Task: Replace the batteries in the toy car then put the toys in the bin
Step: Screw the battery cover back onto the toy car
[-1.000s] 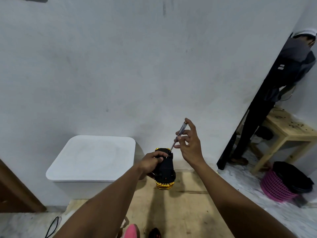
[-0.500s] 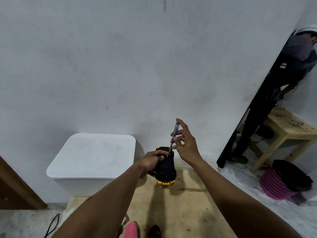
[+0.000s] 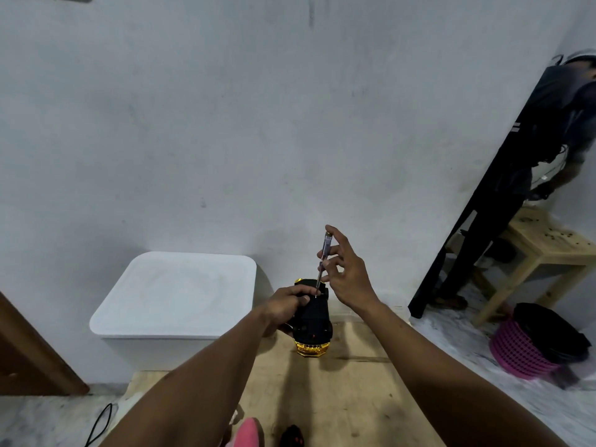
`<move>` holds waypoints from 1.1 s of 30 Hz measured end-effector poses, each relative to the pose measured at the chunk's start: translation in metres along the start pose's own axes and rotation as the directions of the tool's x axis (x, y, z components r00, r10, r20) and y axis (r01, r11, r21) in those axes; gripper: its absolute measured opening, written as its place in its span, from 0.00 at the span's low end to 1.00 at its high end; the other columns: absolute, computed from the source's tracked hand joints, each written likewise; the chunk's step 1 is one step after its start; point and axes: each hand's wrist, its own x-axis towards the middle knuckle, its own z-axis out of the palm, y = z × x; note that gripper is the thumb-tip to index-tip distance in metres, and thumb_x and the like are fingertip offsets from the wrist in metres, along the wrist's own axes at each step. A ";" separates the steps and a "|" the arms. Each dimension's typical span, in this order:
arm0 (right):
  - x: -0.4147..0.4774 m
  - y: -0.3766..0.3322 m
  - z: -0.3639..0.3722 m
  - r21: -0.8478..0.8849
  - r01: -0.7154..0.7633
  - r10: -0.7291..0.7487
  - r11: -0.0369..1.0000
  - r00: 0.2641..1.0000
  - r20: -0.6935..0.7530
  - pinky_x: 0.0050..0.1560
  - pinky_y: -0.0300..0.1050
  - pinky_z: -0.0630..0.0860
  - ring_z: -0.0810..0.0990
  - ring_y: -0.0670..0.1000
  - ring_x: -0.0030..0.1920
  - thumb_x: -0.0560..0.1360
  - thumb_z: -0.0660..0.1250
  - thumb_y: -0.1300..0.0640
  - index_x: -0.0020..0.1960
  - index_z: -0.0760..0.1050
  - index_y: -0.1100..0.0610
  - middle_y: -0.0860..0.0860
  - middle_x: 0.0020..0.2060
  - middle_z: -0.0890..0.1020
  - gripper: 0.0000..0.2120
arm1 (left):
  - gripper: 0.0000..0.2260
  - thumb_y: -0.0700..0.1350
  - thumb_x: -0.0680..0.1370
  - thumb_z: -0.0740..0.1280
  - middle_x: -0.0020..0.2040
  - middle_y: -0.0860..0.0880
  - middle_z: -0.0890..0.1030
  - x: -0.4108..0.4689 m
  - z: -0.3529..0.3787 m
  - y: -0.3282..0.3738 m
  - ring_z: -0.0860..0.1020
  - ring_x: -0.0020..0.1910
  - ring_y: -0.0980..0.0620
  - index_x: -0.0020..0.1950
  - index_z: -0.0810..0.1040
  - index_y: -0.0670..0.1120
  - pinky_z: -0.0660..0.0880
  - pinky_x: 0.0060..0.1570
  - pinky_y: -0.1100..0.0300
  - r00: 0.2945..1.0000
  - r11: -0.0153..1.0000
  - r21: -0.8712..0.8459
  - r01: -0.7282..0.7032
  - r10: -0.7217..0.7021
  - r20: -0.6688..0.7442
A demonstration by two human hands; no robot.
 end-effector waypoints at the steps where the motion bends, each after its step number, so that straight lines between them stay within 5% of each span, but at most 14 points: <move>1: 0.000 -0.001 0.000 -0.012 0.006 -0.006 1.000 1.000 0.008 0.44 0.56 0.83 0.82 0.50 0.43 0.77 0.61 0.67 0.72 0.63 0.36 0.52 0.48 0.80 0.33 | 0.13 0.43 0.83 0.59 0.53 0.49 0.81 0.000 0.000 0.000 0.80 0.47 0.48 0.56 0.81 0.57 0.79 0.38 0.56 1.000 1.000 0.002 -0.001 0.001 -0.002; 12: -0.005 0.001 0.002 -0.091 0.062 -0.058 0.994 0.998 0.039 0.44 0.55 0.82 0.81 0.51 0.41 0.76 0.63 0.65 0.71 0.62 0.33 0.49 0.45 0.80 0.33 | 0.12 0.44 0.83 0.59 0.52 0.49 0.81 -0.001 0.002 -0.006 0.80 0.45 0.48 0.55 0.81 0.57 0.79 0.33 0.58 1.000 0.999 0.044 -0.012 0.013 -0.002; 17: -0.007 -0.004 0.002 -0.068 0.063 -0.061 0.996 0.998 0.033 0.37 0.41 0.79 0.80 0.47 0.42 0.74 0.71 0.62 0.66 0.66 0.35 0.46 0.40 0.78 0.31 | 0.11 0.43 0.83 0.60 0.53 0.47 0.81 -0.001 0.002 -0.010 0.81 0.46 0.47 0.57 0.81 0.55 0.79 0.35 0.56 1.000 1.000 0.016 -0.019 0.019 -0.004; 22: -0.008 -0.005 0.003 -0.045 0.025 -0.024 0.999 0.999 0.028 0.44 0.53 0.83 0.83 0.49 0.43 0.75 0.67 0.65 0.67 0.63 0.37 0.48 0.48 0.80 0.31 | 0.12 0.43 0.82 0.61 0.55 0.46 0.82 -0.001 0.005 -0.011 0.82 0.49 0.44 0.54 0.82 0.56 0.82 0.43 0.46 0.999 0.999 0.006 -0.033 0.033 -0.010; 27: -0.009 -0.007 0.003 0.007 -0.002 0.002 1.000 1.000 0.031 0.46 0.59 0.82 0.84 0.49 0.43 0.75 0.66 0.67 0.69 0.63 0.40 0.46 0.53 0.80 0.31 | 0.11 0.42 0.83 0.60 0.51 0.48 0.81 -0.006 0.004 -0.007 0.81 0.42 0.49 0.59 0.81 0.52 0.79 0.31 0.58 1.000 1.000 0.008 -0.029 0.029 0.006; 33: -0.012 -0.009 0.002 0.013 0.013 -0.014 1.000 0.999 0.049 0.47 0.54 0.83 0.85 0.49 0.44 0.76 0.64 0.67 0.69 0.67 0.41 0.50 0.53 0.82 0.28 | 0.11 0.43 0.83 0.60 0.48 0.49 0.82 -0.006 0.003 -0.011 0.81 0.41 0.49 0.57 0.81 0.53 0.79 0.34 0.56 1.000 1.000 -0.007 -0.015 0.015 0.004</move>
